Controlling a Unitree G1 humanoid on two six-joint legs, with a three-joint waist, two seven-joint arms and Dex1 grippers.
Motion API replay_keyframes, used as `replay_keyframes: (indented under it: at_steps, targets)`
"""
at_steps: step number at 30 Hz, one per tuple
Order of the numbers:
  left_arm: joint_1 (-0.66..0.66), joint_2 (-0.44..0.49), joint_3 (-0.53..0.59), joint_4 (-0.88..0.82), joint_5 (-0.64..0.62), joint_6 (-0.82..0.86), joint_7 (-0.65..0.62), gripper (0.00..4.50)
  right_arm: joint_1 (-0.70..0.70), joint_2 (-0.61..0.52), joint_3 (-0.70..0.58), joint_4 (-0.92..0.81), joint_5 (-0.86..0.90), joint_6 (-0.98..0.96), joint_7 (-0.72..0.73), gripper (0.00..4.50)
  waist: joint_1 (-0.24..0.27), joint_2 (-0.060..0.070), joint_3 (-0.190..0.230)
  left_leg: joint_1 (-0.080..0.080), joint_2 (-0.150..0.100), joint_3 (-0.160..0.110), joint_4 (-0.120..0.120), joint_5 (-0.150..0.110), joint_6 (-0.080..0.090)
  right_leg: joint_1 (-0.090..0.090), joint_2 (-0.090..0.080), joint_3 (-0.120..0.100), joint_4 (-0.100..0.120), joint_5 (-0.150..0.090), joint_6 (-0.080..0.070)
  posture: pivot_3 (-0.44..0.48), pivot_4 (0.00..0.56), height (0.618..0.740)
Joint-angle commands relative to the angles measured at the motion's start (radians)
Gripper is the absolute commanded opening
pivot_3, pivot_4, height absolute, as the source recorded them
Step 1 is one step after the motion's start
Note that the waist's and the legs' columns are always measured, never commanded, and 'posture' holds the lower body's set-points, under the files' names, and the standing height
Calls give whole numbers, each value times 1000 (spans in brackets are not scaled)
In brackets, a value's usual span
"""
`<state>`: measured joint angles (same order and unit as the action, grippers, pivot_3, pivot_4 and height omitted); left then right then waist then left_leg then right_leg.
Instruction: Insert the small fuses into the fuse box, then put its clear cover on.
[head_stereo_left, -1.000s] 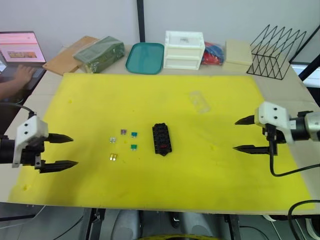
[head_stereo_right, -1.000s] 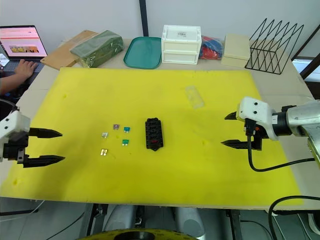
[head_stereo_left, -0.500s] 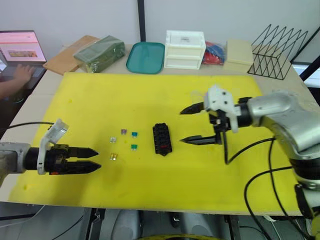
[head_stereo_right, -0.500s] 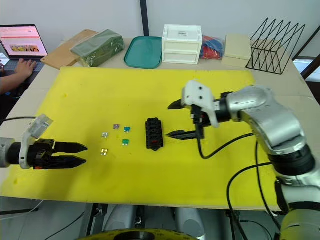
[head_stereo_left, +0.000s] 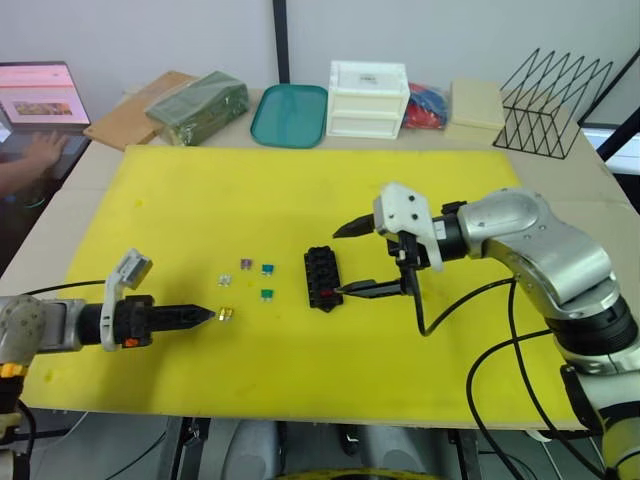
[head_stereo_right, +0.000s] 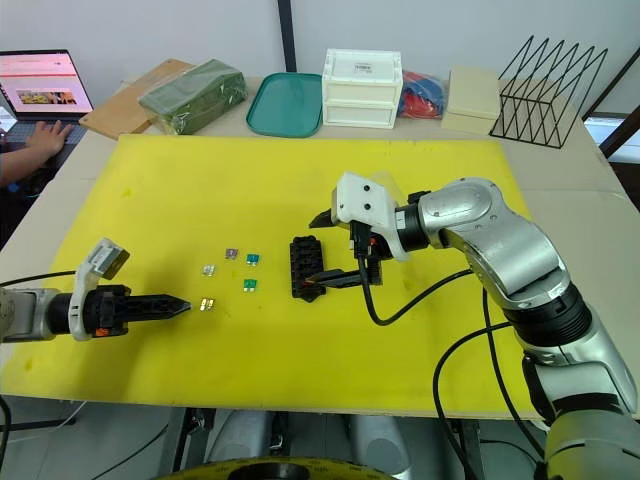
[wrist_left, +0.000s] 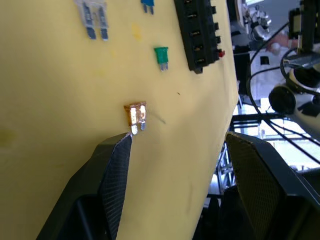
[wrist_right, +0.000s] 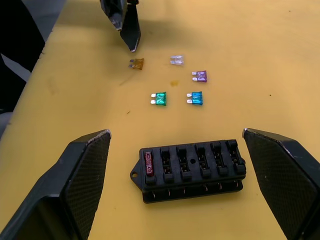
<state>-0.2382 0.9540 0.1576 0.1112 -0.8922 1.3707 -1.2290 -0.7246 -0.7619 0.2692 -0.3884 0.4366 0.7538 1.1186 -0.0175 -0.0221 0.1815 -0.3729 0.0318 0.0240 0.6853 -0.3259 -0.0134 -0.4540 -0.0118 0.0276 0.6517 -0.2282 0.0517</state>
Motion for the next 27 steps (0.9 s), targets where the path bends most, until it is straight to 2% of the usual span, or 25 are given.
replay_keyframes:
  at_steps: [1,7,17,20,22,23,27]
  targets:
    - [-20,-12,-23,15,8,-2,10,3206,-18,-1,-10,-40,0,-6,-5,4500,1,0,0,0,0,0,0,0,0,0,0,0,0,0,0,0,150,740]
    - [-72,-44,-67,67,42,-30,20,3206,-18,-3,-4,-50,-7,-3,-12,4500,3,0,0,0,0,0,0,0,0,0,0,0,0,0,0,0,150,740]
    - [-100,-104,-87,39,34,-6,51,3206,-12,-7,1,-69,-14,5,-21,4500,7,0,-1,0,-1,-1,0,0,0,1,-2,0,0,0,0,0,150,740]
    - [-92,-103,-103,32,52,-21,60,2647,-11,-8,3,-72,-19,8,-19,4500,6,0,-1,0,-1,-1,0,0,0,1,-2,0,0,0,0,0,150,740]
    - [-82,-95,-110,26,58,-27,58,1877,-11,-8,3,-75,-20,10,-19,4500,5,0,-1,0,-1,-1,0,0,0,1,-2,0,0,0,0,0,150,740]
    - [-76,-90,-115,21,63,-33,55,1732,-11,-9,3,-75,-21,10,-18,4500,5,0,-1,0,-1,-1,0,0,0,1,-2,0,0,0,0,0,150,740]
    - [-61,-75,-127,12,74,-47,50,1732,-10,-8,5,-76,-23,10,-19,4500,4,0,-1,0,-1,-1,0,0,0,1,-2,0,0,0,0,0,150,740]
